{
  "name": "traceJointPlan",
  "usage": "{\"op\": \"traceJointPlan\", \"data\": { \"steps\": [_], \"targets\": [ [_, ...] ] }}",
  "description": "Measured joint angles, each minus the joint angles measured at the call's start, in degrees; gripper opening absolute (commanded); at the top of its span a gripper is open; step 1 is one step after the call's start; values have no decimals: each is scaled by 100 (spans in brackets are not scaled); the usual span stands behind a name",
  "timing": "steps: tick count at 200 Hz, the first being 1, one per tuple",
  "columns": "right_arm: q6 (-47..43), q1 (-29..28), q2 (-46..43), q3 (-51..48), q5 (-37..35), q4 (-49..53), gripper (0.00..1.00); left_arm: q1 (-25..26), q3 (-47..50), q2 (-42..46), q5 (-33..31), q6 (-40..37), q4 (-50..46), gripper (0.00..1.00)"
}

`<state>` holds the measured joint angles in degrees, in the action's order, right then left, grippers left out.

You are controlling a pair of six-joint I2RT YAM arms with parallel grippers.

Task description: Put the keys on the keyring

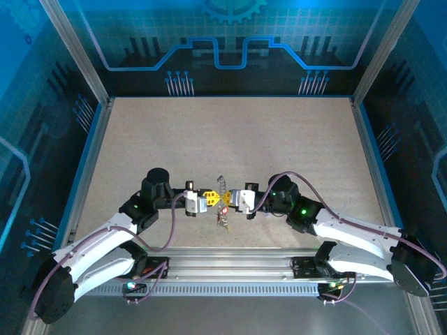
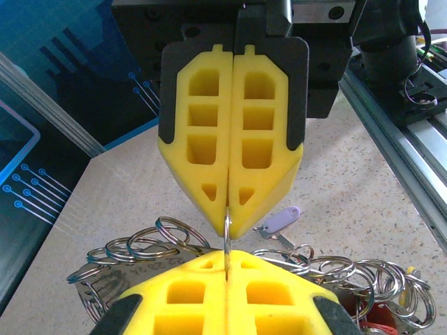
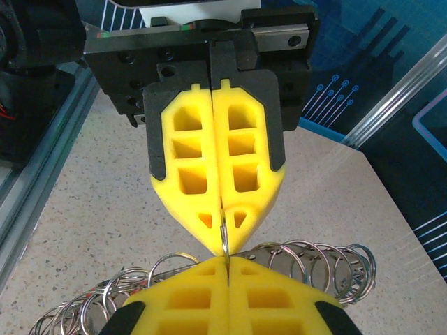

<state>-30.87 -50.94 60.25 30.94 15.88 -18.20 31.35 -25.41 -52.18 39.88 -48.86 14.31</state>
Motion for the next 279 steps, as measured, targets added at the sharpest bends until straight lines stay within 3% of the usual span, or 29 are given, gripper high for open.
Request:
{"op": "traceJointPlan", "data": {
  "steps": [39, 130, 170, 191, 198, 214, 279],
  "targets": [
    [-282, 72, 9, 111, 332, 319, 0, 0, 13, -46, 114, 79, -7, 0],
    [-1790, 409, 678, 1493, 1617, 2924, 0, 44, -131, -295, 568, -216, -490, 0],
    [-2157, 428, 833, 1716, 1869, 3427, 0, 81, -186, -396, 708, -332, -629, 0],
    [-2190, 442, 839, 1718, 1895, 3445, 0, 83, -199, -437, 754, -356, -627, 0],
    [-2166, 450, 837, 1714, 1891, 3412, 7, 81, -199, -437, 752, -345, -601, 0],
    [-2004, 452, 763, 1620, 1792, 3209, 11, 79, -199, -435, 702, -210, -492, 0],
    [-925, 487, 138, 717, 1292, 1491, 24, 81, 74, -302, 278, 737, 686, 0]
  ]
}}
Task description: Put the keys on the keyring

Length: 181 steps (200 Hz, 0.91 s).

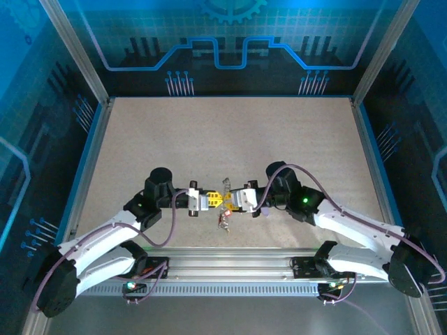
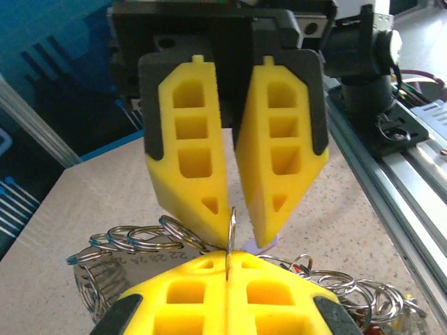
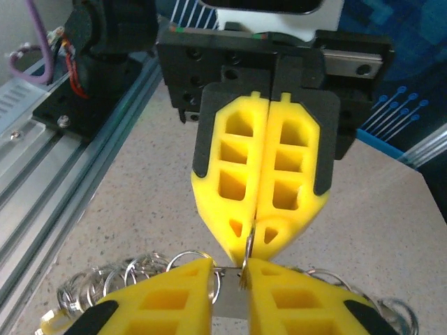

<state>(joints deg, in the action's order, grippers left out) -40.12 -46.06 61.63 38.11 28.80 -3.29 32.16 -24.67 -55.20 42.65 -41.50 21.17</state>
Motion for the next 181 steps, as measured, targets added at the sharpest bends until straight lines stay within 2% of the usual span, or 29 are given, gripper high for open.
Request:
{"op": "traceJointPlan", "data": {
  "steps": [52, 106, 156, 181],
  "targets": [
    [557, 2, -90, -332, -197, -791, 21, 0, 140, 74, -138, 437, 542, 0],
    [942, 39, -92, -393, -306, -1198, 7, -7, 175, 83, -188, 592, 831, 0],
    [1123, 44, -92, -459, -385, -1456, 6, -11, 238, 76, -262, 710, 1078, 0],
    [1161, 50, -94, -466, -382, -1488, 14, -11, 240, 48, -278, 710, 1132, 0]
  ]
}}
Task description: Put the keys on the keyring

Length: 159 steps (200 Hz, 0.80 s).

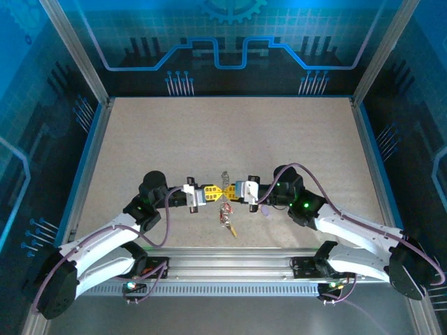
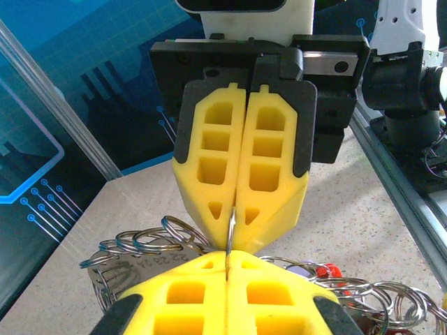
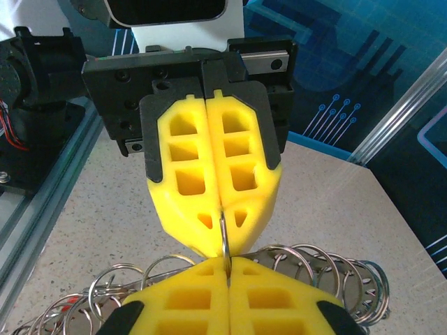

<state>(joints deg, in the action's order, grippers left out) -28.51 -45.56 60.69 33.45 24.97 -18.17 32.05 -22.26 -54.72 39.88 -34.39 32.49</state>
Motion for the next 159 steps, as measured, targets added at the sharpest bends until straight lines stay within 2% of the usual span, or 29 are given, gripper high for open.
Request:
{"op": "traceJointPlan", "data": {
  "steps": [22, 36, 75, 84, 95, 107, 126, 159],
  "targets": [
    [2, 0, 0, -2, -7, 7, 15, 0, -2, -9, -2, 2, 9, 0],
    [-17, 0, 0, -2, -4, 7, 0, 0, 0, -9, -2, 0, 20, 0],
    [-105, 26, -9, -2, 55, 48, 0, 0, 2, -35, 4, 4, 33, 0],
    [-131, 28, -11, -2, 70, 57, 0, 0, 2, -35, 9, 7, 22, 6],
    [-175, 37, -17, -2, 98, 76, 0, 0, 2, -35, 28, 28, -7, 21],
    [-260, 35, -33, 4, 166, 210, 0, 11, 0, -13, 22, 28, -59, 26],
    [-413, 37, -61, 4, 247, 476, 0, 11, -15, 94, 20, -17, -313, 29],
    [-564, 87, -146, 7, 293, 743, 0, 11, -208, 308, 42, -210, -992, 27]
  ]
}}
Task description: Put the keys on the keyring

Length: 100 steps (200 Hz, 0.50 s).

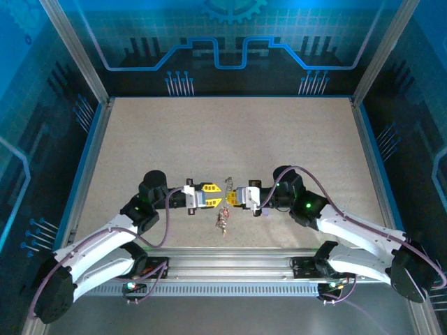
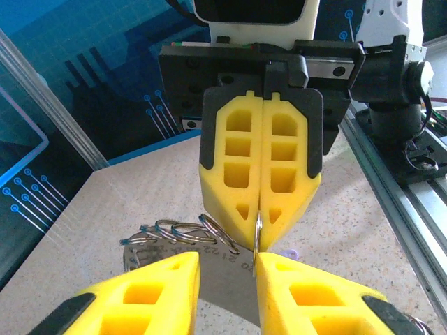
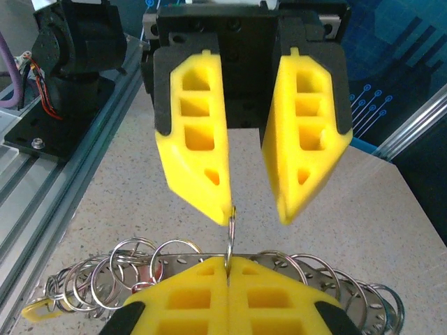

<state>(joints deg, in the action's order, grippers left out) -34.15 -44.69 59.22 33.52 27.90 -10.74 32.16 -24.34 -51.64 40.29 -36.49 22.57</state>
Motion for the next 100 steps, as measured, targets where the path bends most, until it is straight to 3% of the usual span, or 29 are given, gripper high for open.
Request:
{"op": "traceJointPlan", "data": {
  "steps": [100],
  "targets": [
    [-127, 26, -13, 2, 129, 195, 0, 0, -273, -35, 240, -417, -1043, 29]
  ]
}}
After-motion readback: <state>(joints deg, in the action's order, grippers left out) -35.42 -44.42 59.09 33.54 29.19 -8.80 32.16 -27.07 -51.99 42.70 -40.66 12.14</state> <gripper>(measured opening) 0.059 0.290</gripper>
